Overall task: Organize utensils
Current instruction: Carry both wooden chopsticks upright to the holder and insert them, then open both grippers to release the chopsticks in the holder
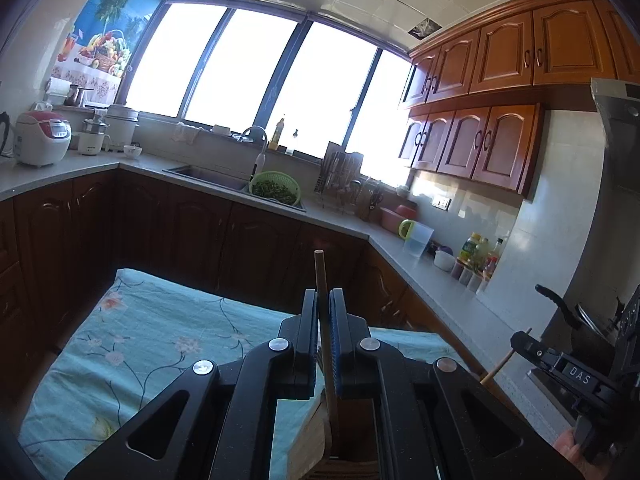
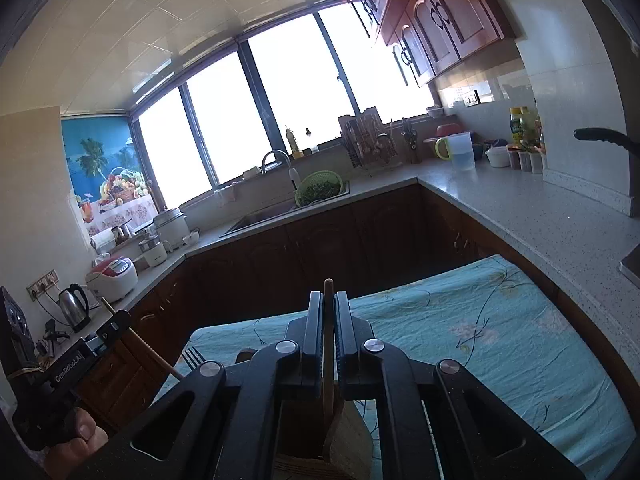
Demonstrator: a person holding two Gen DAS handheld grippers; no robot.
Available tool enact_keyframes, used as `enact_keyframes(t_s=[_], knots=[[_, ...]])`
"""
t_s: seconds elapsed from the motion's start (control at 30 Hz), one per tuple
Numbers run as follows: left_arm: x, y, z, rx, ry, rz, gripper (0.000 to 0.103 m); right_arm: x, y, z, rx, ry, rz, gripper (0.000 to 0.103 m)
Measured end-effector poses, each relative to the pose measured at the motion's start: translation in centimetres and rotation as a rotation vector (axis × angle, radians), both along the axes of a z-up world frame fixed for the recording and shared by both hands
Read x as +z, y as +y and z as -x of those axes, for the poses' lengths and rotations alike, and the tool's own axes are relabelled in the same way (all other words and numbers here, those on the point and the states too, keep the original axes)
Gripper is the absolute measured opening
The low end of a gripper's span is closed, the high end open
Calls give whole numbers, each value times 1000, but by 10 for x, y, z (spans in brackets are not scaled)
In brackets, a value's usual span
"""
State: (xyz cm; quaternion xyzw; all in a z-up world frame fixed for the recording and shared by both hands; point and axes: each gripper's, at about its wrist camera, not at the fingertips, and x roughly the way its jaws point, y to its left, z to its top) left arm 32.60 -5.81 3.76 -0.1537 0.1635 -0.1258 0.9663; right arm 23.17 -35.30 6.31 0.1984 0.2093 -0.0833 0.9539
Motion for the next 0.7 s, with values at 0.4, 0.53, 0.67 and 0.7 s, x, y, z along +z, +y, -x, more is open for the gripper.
enact_keyframes(t_s=[0.4, 0.53, 0.67, 0.7], knots=[[11, 7, -30, -43, 69, -13, 5, 3, -1, 2, -11, 17, 0, 6], [12, 18, -24, -43, 71, -20, 5, 3, -2, 0, -14, 21, 3, 6], [10, 21, -18, -55, 98, -23, 7, 4, -2, 0, -9, 31, -9, 13], [11, 23, -16, -62, 105, -17, 13, 5, -3, 2, -5, 29, -18, 25]])
